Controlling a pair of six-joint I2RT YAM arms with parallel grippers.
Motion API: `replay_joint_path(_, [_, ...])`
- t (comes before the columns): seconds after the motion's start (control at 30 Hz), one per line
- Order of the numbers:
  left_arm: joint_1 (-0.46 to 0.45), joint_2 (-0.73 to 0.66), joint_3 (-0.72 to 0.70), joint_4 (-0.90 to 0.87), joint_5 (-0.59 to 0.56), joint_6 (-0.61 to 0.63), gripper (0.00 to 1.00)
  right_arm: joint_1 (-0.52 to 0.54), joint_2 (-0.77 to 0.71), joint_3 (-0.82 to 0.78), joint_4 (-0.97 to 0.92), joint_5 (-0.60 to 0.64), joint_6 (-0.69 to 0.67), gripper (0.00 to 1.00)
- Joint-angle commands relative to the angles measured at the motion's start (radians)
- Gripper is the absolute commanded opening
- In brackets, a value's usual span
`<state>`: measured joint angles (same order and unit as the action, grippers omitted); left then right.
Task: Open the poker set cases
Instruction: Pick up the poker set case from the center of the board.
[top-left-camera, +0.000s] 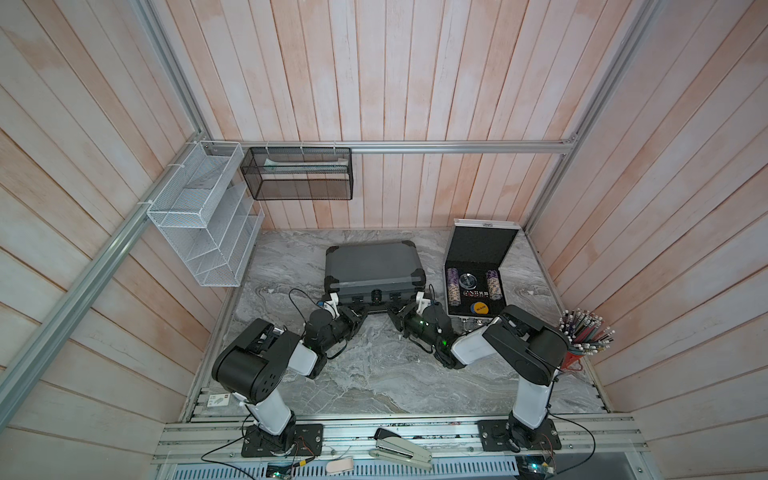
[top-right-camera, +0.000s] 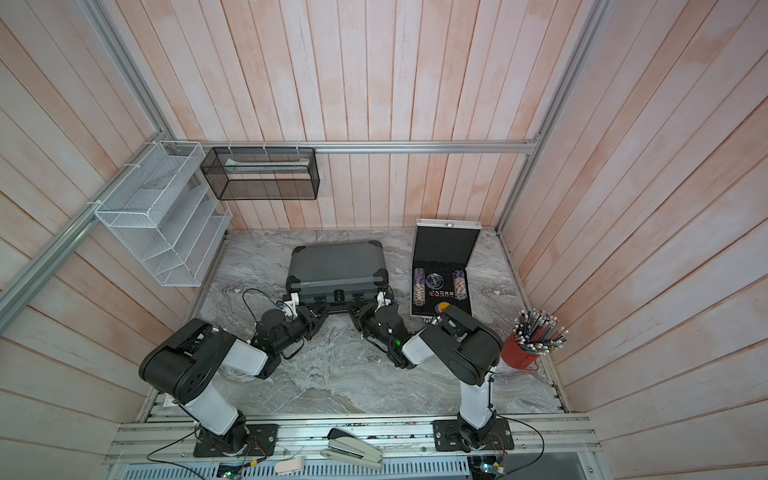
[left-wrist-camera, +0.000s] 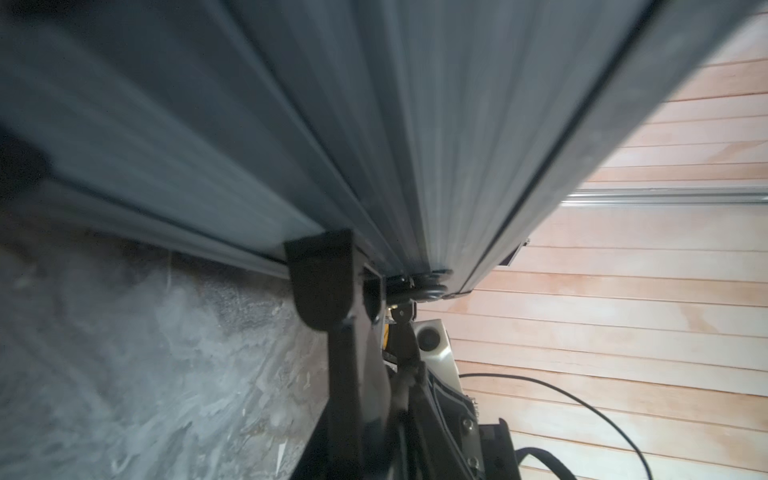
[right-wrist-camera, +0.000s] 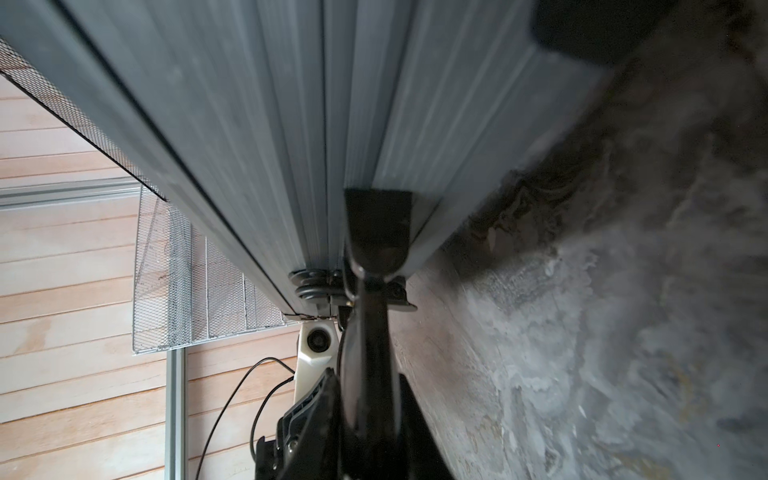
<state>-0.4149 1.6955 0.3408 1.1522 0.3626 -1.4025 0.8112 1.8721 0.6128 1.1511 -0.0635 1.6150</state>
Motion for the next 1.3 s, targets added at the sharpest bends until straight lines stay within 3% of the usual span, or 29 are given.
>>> replay_joint_path(0.0, [-0.002, 0.009, 0.035, 0.045, 0.022, 0.037, 0.20, 0.020, -0.073, 0.025, 0.137, -0.035, -0.108, 0.00])
replay_joint_path(0.2, [-0.002, -0.015, 0.053, 0.007, 0.042, 0.021, 0.14, 0.020, -0.080, 0.009, 0.117, -0.033, -0.123, 0.00])
replay_joint_path(0.23, [-0.002, -0.021, 0.056, 0.002, 0.043, 0.014, 0.14, 0.020, -0.085, 0.007, 0.108, -0.033, -0.127, 0.04])
replay_joint_path(0.57, [-0.002, -0.136, 0.100, -0.124, 0.036, -0.041, 0.11, 0.019, -0.188, -0.080, -0.007, -0.005, -0.258, 0.78])
replay_joint_path(0.7, [-0.002, -0.184, 0.119, -0.171, 0.029, -0.062, 0.10, 0.023, -0.190, -0.086, -0.012, -0.021, -0.294, 0.97])
replay_joint_path(1.03, [-0.014, -0.248, 0.122, -0.184, 0.012, -0.137, 0.08, 0.026, -0.128, -0.056, 0.024, -0.076, -0.320, 0.98])
replay_joint_path(1.27, [-0.021, -0.297, 0.135, -0.210, -0.003, -0.144, 0.07, 0.040, -0.160, -0.092, 0.009, -0.062, -0.331, 0.98])
